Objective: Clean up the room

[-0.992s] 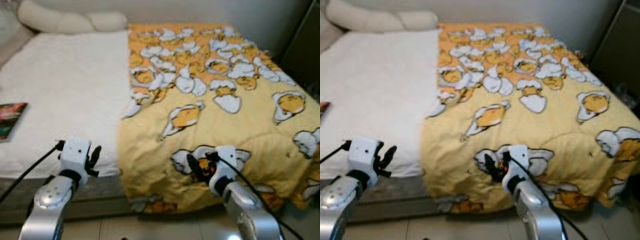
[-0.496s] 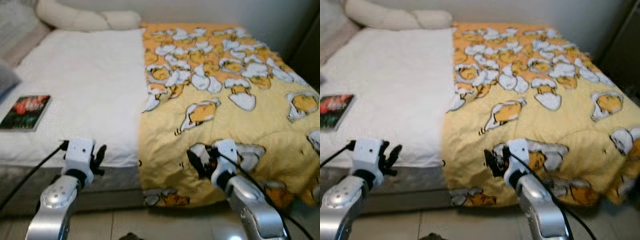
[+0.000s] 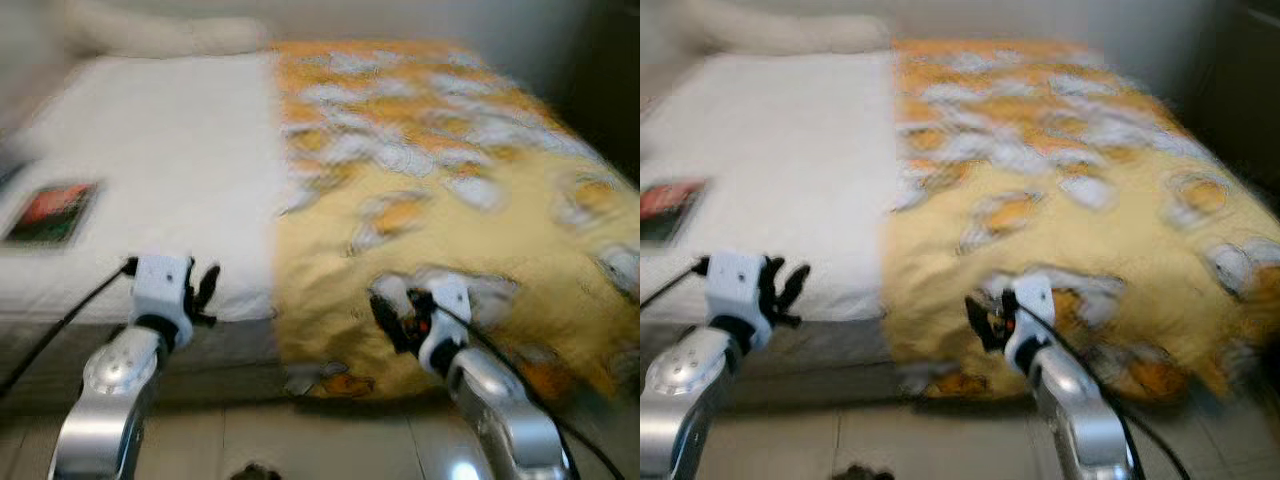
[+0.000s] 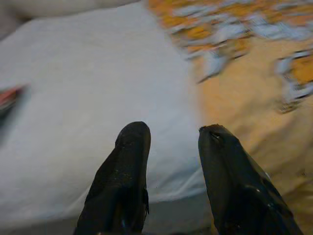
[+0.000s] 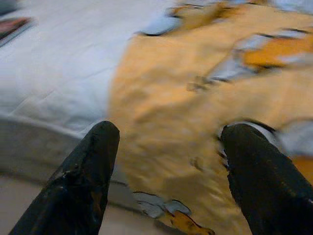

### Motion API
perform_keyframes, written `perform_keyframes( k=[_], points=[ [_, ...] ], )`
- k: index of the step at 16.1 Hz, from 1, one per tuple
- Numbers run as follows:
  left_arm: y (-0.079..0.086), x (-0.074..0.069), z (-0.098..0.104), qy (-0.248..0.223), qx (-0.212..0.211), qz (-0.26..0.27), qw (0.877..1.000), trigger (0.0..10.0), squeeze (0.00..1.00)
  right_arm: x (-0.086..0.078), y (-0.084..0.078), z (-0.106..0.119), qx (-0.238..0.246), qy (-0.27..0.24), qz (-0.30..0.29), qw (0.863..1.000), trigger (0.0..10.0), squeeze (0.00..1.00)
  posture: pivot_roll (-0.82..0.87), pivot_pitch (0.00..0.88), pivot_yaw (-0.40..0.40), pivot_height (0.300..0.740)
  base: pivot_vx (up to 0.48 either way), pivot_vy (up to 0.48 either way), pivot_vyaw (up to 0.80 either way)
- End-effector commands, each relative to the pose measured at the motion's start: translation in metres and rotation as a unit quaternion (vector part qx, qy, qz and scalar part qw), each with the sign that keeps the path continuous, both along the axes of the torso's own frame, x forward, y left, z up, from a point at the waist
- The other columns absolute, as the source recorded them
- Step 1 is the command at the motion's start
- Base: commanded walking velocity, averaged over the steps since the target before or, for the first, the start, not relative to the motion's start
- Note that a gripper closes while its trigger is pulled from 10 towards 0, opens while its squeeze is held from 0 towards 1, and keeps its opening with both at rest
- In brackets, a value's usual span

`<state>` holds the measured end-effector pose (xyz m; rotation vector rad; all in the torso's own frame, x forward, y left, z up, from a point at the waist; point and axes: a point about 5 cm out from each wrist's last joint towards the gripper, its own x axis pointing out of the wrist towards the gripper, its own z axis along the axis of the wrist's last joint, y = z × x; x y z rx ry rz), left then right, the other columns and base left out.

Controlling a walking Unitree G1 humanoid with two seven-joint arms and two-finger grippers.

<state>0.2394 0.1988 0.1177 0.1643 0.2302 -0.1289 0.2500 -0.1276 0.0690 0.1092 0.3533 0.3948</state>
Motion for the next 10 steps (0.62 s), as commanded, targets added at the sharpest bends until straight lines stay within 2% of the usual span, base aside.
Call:
perform_keyframes(
  k=[1, 6, 10],
  points=[
    [0.0021, 0.0015, 0.003, 0.0, 0.003, 0.003, 1.0, 10.0, 0.0, 0.002, 0.0049, 0.003, 0.005, -0.007, 0.01, 1.0, 10.0, 0.0, -0.03, 0.0, 0.002, 0.74, 0.285, 0.0, 0.8],
    [0.0044, -0.0019, 0.0037, 0.002, 0.005, 0.004, 1.0, 10.0, 0.0, 0.0056, 0.007, 0.0007, 0.004, -0.004, 0.025, 1.0, 10.0, 0.0, -0.02, 0.0, -0.011, 0.74, 0.289, 0.0, 0.61],
    [0.0025, 0.001, 0.0037, 0.002, 0.005, -0.005, 1.0, 10.0, 0.0, 0.0119, 0.0057, 0.0006, -0.001, -0.003, 0.011, 1.0, 10.0, 0.0, -0.02, 0.0, -0.014, 0.74, 0.287, 0.0, 0.0]
  ],
)
